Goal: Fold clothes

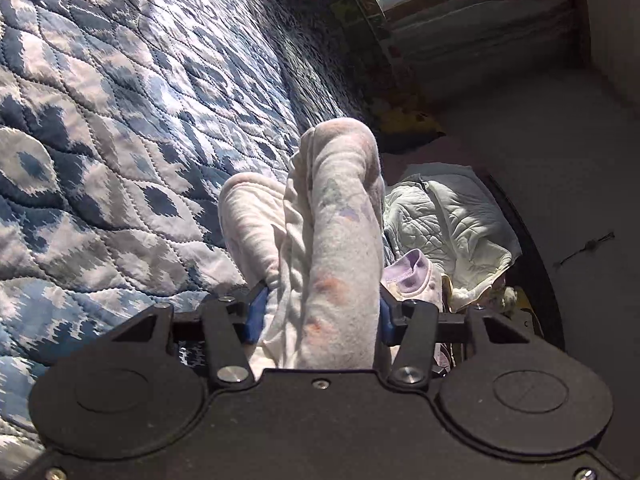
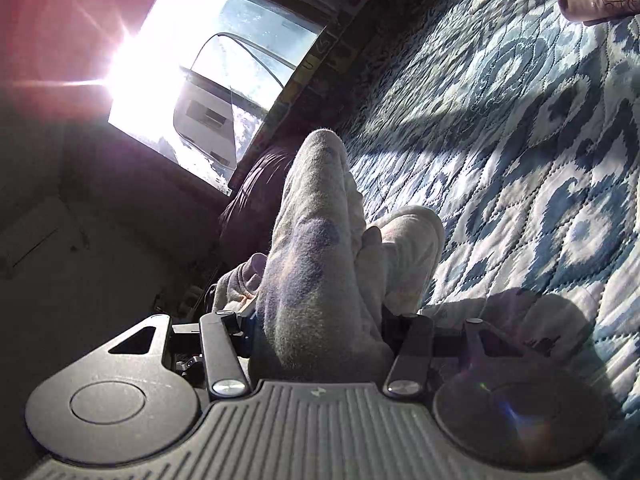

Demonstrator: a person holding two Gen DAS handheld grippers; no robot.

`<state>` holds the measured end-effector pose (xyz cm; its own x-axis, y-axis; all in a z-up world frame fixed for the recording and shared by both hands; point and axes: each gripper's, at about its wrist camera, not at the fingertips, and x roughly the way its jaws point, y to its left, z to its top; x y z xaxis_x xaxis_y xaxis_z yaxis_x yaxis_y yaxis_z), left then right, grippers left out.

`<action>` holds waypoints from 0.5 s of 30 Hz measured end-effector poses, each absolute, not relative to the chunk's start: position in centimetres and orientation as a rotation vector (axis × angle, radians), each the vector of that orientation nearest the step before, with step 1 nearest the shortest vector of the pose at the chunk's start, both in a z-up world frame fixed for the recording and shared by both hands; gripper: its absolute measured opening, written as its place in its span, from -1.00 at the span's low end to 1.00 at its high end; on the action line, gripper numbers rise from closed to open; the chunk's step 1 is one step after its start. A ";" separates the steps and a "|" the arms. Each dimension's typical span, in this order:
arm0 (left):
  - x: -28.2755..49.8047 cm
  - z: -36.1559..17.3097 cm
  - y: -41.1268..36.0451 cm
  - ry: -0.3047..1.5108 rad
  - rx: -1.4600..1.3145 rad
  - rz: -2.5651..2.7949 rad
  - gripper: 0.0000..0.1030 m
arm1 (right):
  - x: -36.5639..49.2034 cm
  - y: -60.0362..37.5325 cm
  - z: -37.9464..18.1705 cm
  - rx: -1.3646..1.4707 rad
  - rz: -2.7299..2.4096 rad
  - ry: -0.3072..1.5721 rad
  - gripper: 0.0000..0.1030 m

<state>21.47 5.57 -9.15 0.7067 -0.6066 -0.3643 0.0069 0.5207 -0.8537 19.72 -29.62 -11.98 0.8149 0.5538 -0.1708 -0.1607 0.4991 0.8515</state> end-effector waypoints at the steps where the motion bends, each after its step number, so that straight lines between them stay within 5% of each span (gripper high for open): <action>1: 22.6 -8.7 4.4 0.715 -0.955 -0.435 -0.02 | 20.0 -30.7 -11.5 0.956 0.440 0.433 0.02; 15: 44.4 -5.5 -13.3 0.692 -0.879 -0.801 -0.02 | 33.3 -46.5 -8.1 0.895 0.235 0.121 0.02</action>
<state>44.38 -13.34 -5.54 0.5229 -0.8302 -0.1935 0.3121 0.3977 -0.8628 33.32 -46.49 -8.12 0.9676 0.2526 -0.0061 -0.1522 0.6019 0.7839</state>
